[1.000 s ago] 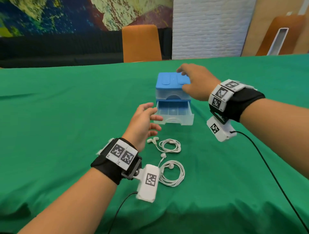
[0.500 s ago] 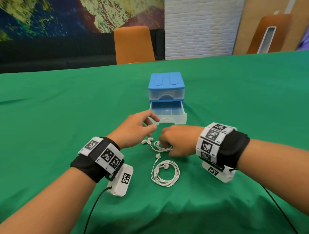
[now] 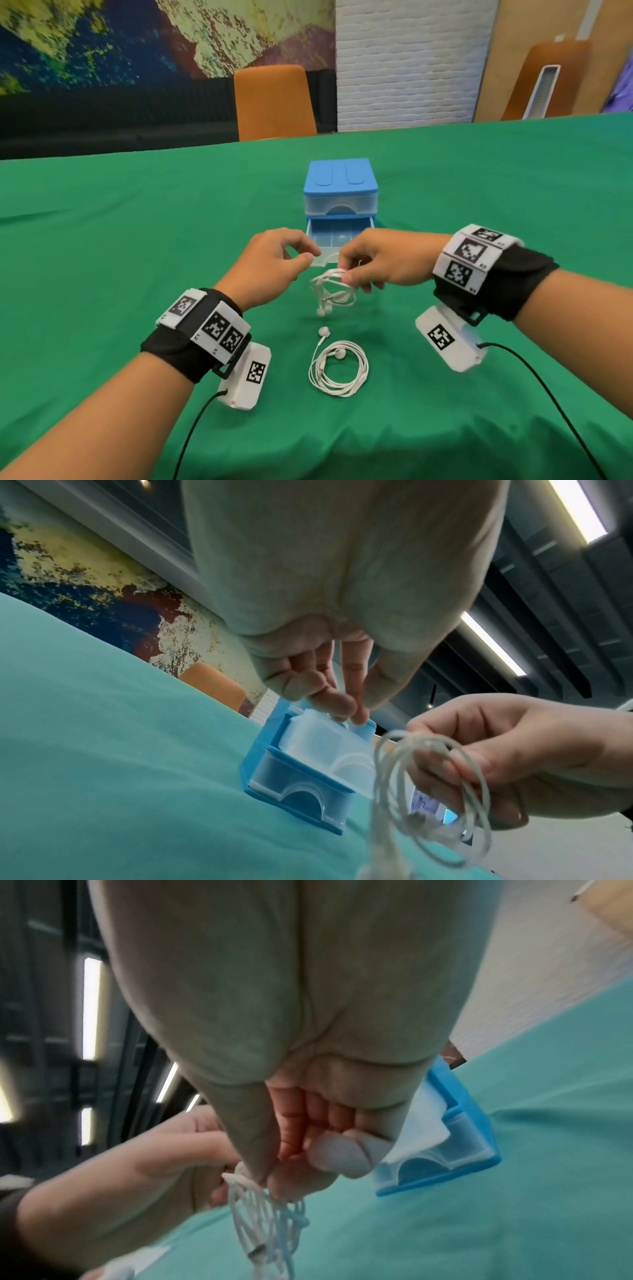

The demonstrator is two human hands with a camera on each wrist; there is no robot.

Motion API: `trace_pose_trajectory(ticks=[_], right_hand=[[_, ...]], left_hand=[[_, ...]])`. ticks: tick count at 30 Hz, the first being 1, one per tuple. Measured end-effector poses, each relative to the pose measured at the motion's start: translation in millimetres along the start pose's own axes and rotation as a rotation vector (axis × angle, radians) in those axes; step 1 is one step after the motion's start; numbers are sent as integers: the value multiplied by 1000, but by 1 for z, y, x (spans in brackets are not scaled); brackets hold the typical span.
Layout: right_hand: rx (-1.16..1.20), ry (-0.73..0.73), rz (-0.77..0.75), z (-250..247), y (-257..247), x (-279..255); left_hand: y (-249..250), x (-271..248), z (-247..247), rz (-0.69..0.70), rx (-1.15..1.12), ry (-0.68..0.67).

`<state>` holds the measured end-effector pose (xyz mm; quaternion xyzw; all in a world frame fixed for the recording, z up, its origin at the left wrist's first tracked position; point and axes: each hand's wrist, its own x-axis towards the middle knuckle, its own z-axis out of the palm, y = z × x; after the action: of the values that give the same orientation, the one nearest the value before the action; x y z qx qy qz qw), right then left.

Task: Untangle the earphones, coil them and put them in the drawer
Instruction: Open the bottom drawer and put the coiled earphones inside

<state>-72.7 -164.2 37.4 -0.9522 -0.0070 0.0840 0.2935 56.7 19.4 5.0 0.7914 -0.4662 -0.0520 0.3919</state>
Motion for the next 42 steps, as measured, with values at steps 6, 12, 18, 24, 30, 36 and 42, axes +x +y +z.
trace_pose_trajectory(ticks=[6, 12, 18, 24, 30, 36, 42], right_hand=[[320, 160, -15, -38, -5, -4], [205, 345, 18, -71, -4, 7], [-199, 455, 105, -60, 10, 25], [-490, 314, 92, -37, 16, 28], [-435, 398, 42, -37, 15, 20], [-596, 510, 59, -20, 31, 8], [-529, 467, 157, -18, 57, 27]], left_hand=[[5, 7, 0, -69, -309, 6], [17, 26, -4, -104, -396, 55], [12, 38, -2, -9, -9, 86], [1, 35, -1, 37, 137, 119], [4, 54, -7, 92, 242, 87], [5, 74, 2, 108, 444, -96], [1, 81, 7, 92, 499, -63]])
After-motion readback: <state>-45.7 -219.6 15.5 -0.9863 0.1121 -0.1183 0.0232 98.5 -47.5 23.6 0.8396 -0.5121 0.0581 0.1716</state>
